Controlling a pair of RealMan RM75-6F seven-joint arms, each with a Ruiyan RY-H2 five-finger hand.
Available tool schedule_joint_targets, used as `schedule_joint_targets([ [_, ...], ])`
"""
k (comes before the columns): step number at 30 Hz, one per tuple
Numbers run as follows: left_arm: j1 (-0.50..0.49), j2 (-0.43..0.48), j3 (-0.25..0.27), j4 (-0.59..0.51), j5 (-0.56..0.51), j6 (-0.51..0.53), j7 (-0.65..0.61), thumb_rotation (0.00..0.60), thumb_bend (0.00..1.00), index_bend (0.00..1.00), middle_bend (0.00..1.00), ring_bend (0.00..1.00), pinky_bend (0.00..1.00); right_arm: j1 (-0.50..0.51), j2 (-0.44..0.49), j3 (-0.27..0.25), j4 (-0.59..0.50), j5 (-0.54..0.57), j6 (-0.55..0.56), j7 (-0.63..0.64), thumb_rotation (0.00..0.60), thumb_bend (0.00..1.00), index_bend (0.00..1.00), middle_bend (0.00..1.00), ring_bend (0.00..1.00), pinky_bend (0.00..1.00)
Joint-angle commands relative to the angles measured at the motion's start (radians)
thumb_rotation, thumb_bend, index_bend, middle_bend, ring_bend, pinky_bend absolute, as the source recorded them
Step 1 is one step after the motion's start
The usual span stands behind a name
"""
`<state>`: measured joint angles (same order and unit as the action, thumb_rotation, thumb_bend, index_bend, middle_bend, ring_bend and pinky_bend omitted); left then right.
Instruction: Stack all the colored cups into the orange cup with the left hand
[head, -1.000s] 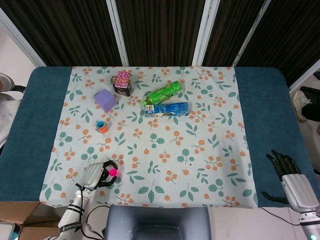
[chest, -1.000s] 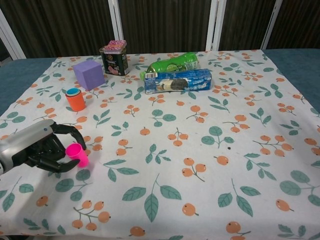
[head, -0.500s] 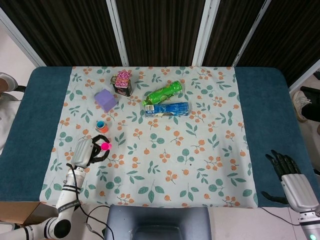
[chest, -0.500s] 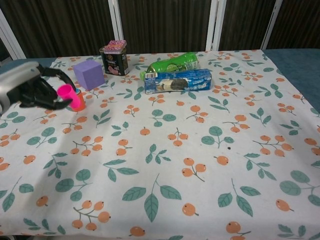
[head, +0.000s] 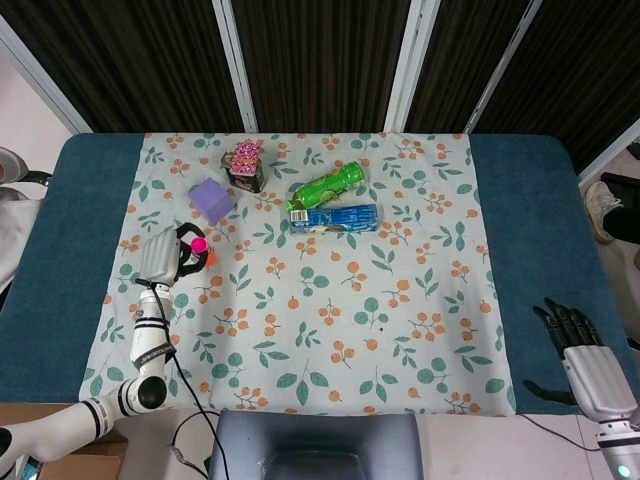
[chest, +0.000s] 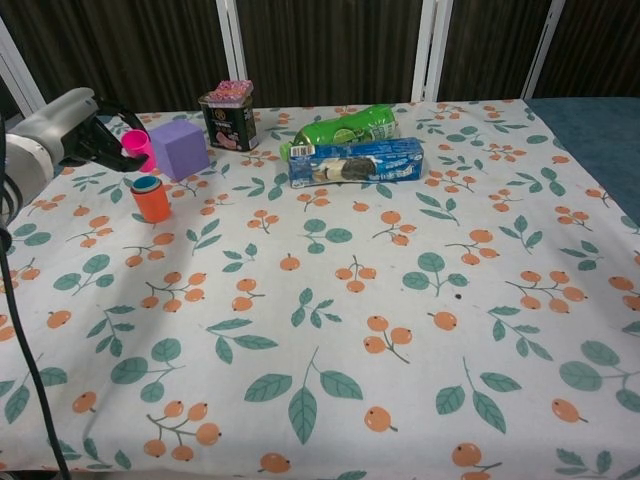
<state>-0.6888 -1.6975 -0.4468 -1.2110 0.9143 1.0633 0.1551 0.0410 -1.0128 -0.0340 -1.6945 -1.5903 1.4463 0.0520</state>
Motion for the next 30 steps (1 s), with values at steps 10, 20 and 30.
schedule_joint_targets([
  [10,-0.030,-0.043,0.016,0.105,-0.018,-0.035,-0.018,0.600,0.41,0.61,1.00,1.00,1.00,-0.002,0.006,0.003,0.001,0.005,0.004,0.013,0.600,0.15,0.00,0.00,0.00,0.00],
  [20,-0.035,-0.054,0.026,0.167,-0.028,-0.073,-0.042,0.600,0.41,0.60,1.00,1.00,1.00,-0.003,0.008,0.008,0.001,0.012,0.006,0.017,0.600,0.15,0.00,0.00,0.00,0.00],
  [30,-0.027,-0.040,0.042,0.147,-0.002,-0.067,-0.059,0.600,0.37,0.00,1.00,1.00,1.00,-0.004,0.005,0.011,0.000,0.018,0.004,0.011,0.600,0.15,0.00,0.00,0.00,0.00],
])
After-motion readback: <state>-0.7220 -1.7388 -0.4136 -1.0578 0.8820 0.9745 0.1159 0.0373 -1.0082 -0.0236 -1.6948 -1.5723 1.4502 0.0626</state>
